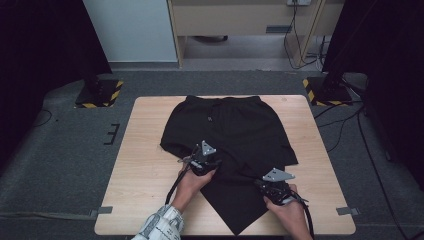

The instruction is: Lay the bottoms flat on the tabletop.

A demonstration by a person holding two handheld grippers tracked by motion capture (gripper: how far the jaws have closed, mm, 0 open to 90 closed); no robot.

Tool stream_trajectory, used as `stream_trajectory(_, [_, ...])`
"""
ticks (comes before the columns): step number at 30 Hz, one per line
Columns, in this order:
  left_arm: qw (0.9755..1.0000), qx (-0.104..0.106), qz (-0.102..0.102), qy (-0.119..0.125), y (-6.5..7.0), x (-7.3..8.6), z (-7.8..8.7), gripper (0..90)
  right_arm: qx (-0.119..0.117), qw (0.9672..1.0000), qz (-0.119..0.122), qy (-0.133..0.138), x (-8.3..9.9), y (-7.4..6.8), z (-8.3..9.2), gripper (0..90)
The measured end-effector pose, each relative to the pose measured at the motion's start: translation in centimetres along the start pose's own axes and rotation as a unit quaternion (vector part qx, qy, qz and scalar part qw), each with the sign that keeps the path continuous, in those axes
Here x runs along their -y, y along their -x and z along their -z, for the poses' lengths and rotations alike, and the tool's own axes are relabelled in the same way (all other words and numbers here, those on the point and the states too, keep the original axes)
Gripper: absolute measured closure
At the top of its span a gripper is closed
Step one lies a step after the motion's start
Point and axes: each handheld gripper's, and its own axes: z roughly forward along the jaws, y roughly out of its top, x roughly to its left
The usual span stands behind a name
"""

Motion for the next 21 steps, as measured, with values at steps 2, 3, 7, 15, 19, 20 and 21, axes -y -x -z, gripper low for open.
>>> stream_trajectory(2, [1.0, 0.0, 0.003, -0.002, 0.1, 0.0, -0.1, 73.1, 0.0, 1.0, -0.005, -0.001, 0.0, 0.0, 0.0, 88.8])
stream_trajectory(3, [1.0, 0.0, 0.003, 0.002, 0.2, 0.0, -0.1, 79.6, 0.001, 1.0, -0.007, -0.003, 0.2, 0.3, 0.1, 88.8])
stream_trajectory(7, [0.9999, -0.004, 0.0, 0.017, -0.1, 0.1, 0.7, 89.3, 0.008, 0.9999, -0.008, -0.007, 0.2, 0.7, 0.2, 88.7])
stream_trajectory(15, [0.9995, -0.007, 0.012, 0.03, -2.0, 1.8, 4.1, 89.5, 0.032, 0.9992, -0.02, -0.016, 0.5, 1.9, 0.8, 88.6])
stream_trajectory(19, [0.9992, -0.005, 0.025, 0.031, -3.8, 3.1, 6.3, 89.5, 0.052, 0.9982, -0.023, -0.018, 0.7, 2.8, 1.1, 88.4])
stream_trajectory(20, [0.9992, -0.005, 0.025, 0.031, -3.8, 3.1, 6.3, 89.5, 0.052, 0.9981, -0.025, -0.019, 0.7, 2.9, 1.1, 88.4])
stream_trajectory(21, [0.9991, -0.005, 0.028, 0.032, -4.6, 3.5, 7.2, 89.5, 0.057, 0.9978, -0.03, -0.017, 0.8, 3.1, 1.1, 88.3])
